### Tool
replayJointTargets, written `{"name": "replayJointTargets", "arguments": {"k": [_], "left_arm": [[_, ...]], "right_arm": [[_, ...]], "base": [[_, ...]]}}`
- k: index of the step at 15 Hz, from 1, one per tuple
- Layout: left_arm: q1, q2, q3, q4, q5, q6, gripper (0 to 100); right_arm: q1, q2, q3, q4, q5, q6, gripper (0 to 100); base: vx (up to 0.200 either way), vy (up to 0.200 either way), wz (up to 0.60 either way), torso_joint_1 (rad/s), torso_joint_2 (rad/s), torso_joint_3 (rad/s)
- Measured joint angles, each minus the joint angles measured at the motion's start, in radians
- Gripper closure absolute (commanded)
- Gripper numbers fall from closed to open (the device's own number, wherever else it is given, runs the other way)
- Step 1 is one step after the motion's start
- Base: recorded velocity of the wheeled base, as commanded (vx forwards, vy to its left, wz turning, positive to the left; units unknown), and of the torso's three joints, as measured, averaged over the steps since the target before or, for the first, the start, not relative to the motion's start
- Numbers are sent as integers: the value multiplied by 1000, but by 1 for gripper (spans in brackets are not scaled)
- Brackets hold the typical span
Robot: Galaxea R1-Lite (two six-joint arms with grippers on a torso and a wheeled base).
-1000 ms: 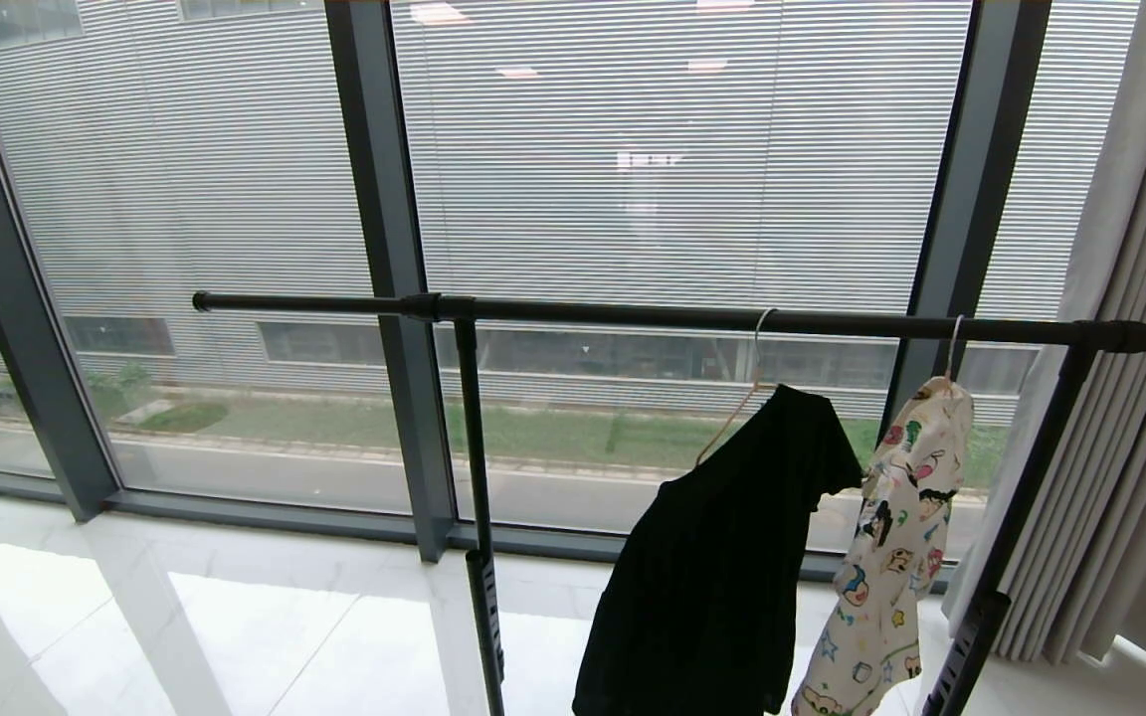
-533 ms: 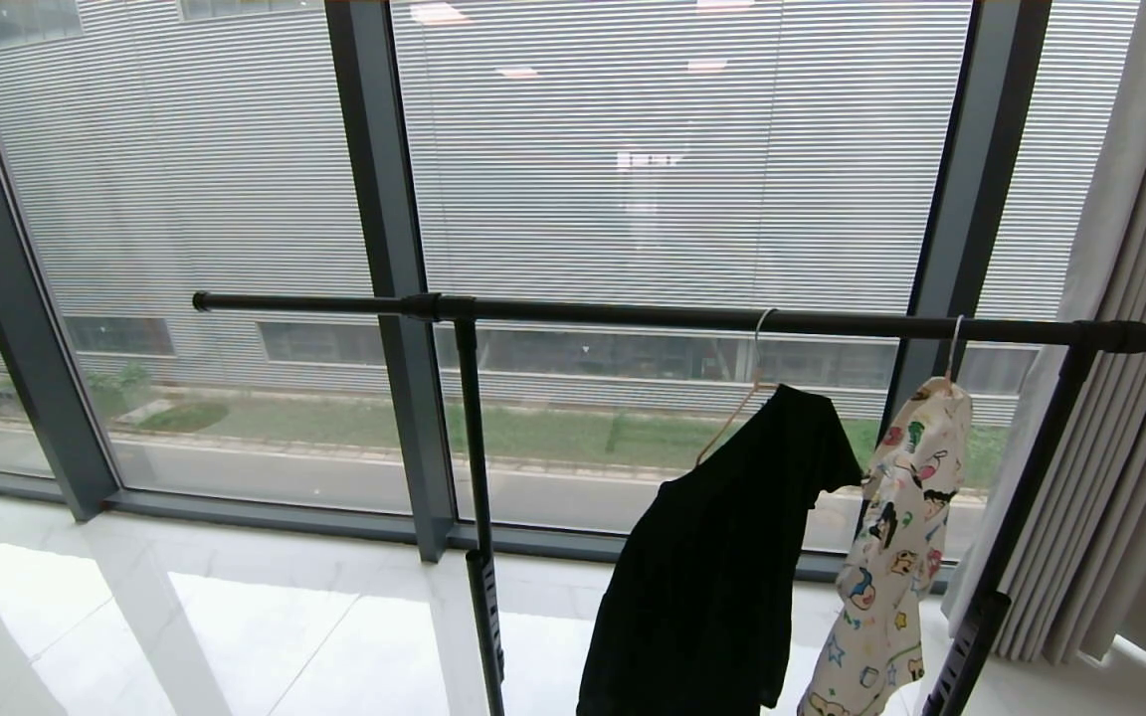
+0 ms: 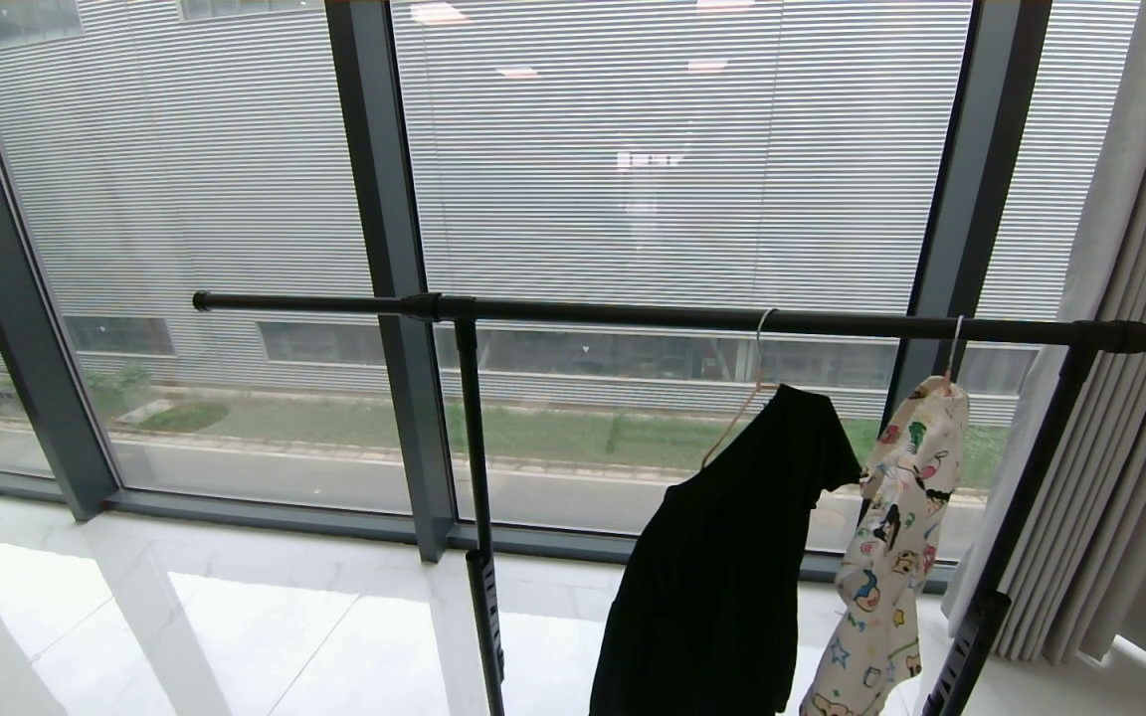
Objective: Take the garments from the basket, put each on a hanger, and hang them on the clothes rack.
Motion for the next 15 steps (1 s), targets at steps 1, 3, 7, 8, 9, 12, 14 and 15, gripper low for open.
{"name": "replayJointTargets", "arguments": {"k": [1, 3, 7, 8, 9, 12, 14, 15], "left_arm": [[0, 0, 0, 0, 0, 0, 0], [1, 0, 0, 0, 0, 0, 0], [0, 0, 0, 0, 0, 0, 0], [0, 0, 0, 0, 0, 0, 0], [0, 0, 0, 0, 0, 0, 0], [0, 0, 0, 0, 0, 0, 0], [0, -1, 0, 0, 0, 0, 0], [0, -1, 0, 0, 0, 0, 0]], "right_arm": [[0, 0, 0, 0, 0, 0, 0], [0, 0, 0, 0, 0, 0, 0], [0, 0, 0, 0, 0, 0, 0], [0, 0, 0, 0, 0, 0, 0], [0, 0, 0, 0, 0, 0, 0], [0, 0, 0, 0, 0, 0, 0], [0, 0, 0, 0, 0, 0, 0], [0, 0, 0, 0, 0, 0, 0]], "base": [[0, 0, 0, 0, 0, 0], [0, 0, 0, 0, 0, 0], [0, 0, 0, 0, 0, 0], [0, 0, 0, 0, 0, 0], [0, 0, 0, 0, 0, 0], [0, 0, 0, 0, 0, 0], [0, 0, 0, 0, 0, 0], [0, 0, 0, 0, 0, 0]]}}
